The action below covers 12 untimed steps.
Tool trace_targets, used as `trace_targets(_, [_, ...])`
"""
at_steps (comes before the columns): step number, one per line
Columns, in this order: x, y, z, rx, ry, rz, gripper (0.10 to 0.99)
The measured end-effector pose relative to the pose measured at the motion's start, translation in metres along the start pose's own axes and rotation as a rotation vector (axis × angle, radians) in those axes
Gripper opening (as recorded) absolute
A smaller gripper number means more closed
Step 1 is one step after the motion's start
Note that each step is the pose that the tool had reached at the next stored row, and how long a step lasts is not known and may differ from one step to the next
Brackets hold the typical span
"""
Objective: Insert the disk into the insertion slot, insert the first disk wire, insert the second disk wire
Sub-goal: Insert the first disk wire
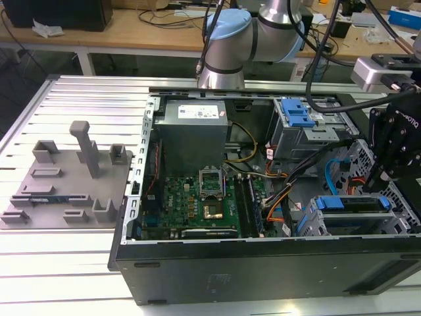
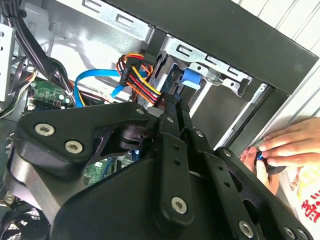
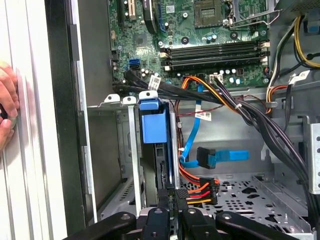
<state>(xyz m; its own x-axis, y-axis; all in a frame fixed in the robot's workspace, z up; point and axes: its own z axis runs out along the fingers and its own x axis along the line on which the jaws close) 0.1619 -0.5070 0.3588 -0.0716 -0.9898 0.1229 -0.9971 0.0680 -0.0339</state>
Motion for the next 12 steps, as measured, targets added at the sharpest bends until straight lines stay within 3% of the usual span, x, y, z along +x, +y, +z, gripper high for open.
trace_targets(12, [-0.0002,-0.0006,0.0014,-0.004,0.0020,0.033,0.165])
